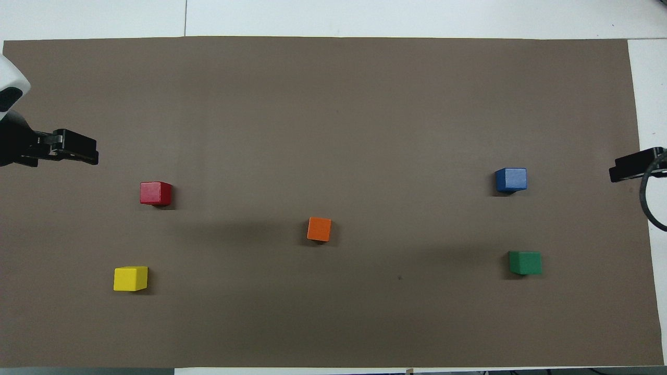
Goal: Transfer red block to right arm and stack on blue block
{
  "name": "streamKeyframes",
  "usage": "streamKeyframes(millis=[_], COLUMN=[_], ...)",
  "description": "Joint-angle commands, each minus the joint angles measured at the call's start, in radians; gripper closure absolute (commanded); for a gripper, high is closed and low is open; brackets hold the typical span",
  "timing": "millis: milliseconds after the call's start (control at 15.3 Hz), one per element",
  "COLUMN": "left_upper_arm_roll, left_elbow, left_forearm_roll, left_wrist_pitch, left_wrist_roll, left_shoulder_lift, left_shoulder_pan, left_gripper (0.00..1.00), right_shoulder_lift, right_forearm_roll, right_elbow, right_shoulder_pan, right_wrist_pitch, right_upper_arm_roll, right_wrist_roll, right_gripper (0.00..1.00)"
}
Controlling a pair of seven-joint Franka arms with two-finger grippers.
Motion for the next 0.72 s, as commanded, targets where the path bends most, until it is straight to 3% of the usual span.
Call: streamKeyframes(millis=[0, 458, 523, 654], left_upper_arm_roll=[0.005, 0.007, 0.007, 0.007], left_elbow=[0.009, -0.021, -0.067, -0.247], left_forearm_roll=[0.01, 0.009, 0.009, 0.009], left_wrist_pitch=[-0.02, -0.016, 0.01, 0.2], left_wrist_roll=[-0.011, -0.033, -0.047, -0.037], left_shoulder_lift=[-0.002, -0.034, -0.052, -0.117], left_shoulder_pan=[-0.026, -0.023, -0.021, -0.012], left_gripper=[0.0, 0.0, 0.0, 0.0], right_shoulder_lift=[0.007, -0.01, -0.018, -0.038], right_forearm_roll=[0.019, 0.015, 0.015, 0.015], right_elbow=[0.017, -0.012, -0.029, -0.068], right_shoulder_pan=[-0.017, -0.015, -0.014, -0.012], right_wrist_pitch=[-0.018, -0.016, -0.004, 0.018], right_upper_arm_roll=[0.008, 0.008, 0.008, 0.009], right_wrist_roll=[-0.028, -0.034, -0.034, -0.034], right_gripper=[0.0, 0.0, 0.0, 0.0])
